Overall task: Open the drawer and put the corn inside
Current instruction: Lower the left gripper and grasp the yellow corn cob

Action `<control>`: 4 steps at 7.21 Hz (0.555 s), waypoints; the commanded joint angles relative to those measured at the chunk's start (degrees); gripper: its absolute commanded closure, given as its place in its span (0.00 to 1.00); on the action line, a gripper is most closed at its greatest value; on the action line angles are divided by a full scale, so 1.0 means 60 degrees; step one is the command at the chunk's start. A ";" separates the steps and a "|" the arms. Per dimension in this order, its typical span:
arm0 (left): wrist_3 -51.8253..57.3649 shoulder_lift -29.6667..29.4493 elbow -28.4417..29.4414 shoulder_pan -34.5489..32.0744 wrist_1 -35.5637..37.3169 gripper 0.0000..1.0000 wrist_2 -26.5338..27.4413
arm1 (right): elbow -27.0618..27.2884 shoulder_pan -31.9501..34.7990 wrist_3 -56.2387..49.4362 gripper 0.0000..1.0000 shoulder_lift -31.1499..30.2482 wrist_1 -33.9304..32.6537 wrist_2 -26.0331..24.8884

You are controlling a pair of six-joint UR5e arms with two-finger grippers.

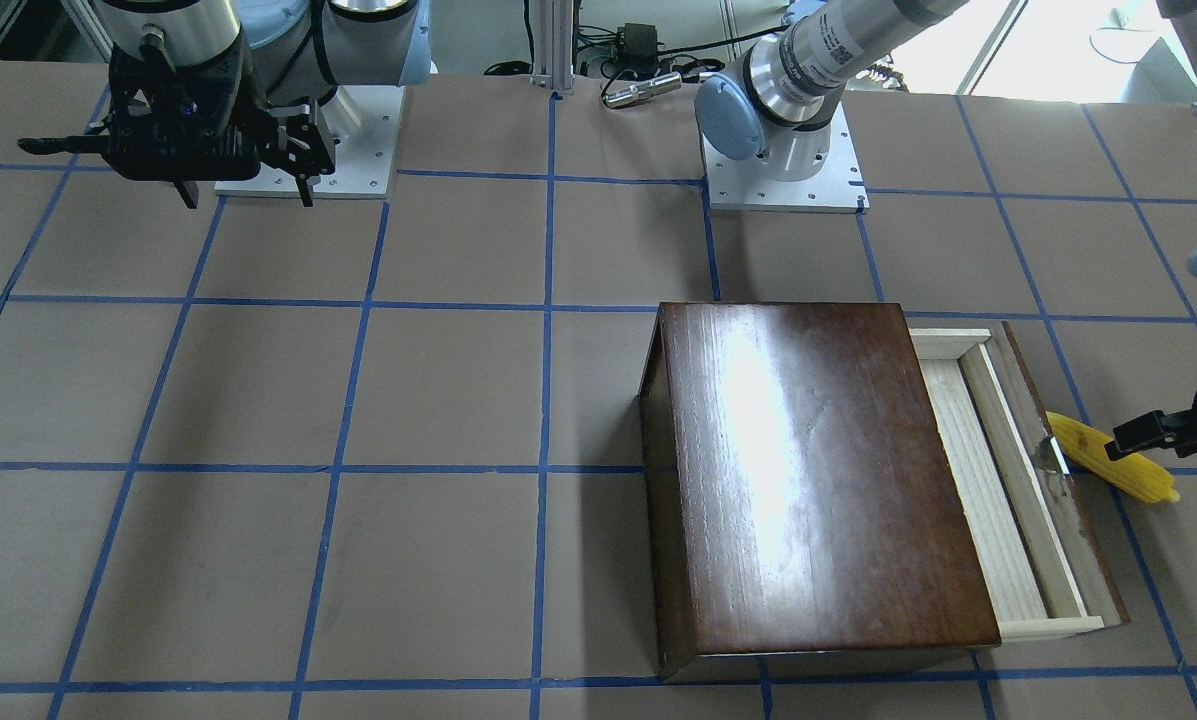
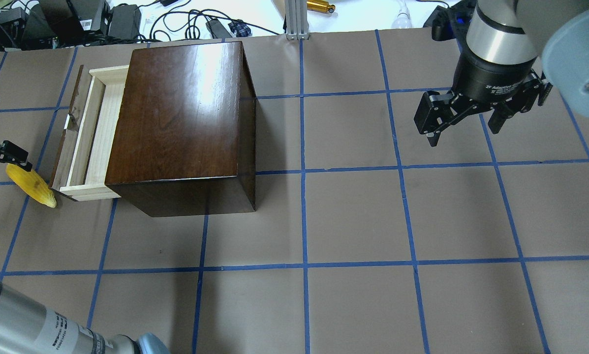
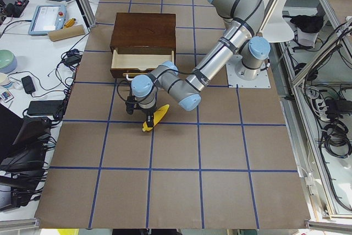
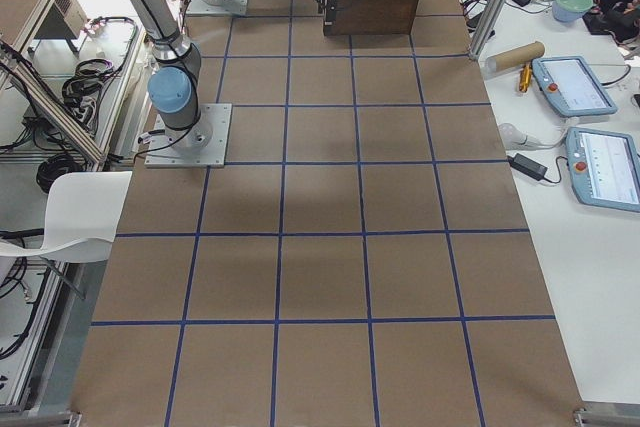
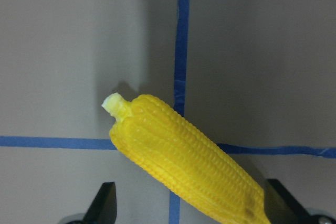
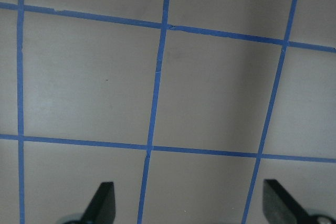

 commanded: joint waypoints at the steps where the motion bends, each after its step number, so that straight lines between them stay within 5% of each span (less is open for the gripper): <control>1: 0.0029 -0.0393 -0.0001 0.0000 0.0206 0.00 0.0030 | 0.0000 0.0000 0.0000 0.00 0.0014 0.0000 0.0001; 4: 0.0030 -0.0673 -0.0015 0.0000 0.0383 0.00 0.0045 | 0.0000 0.0000 0.0000 0.00 0.0000 0.0000 0.0001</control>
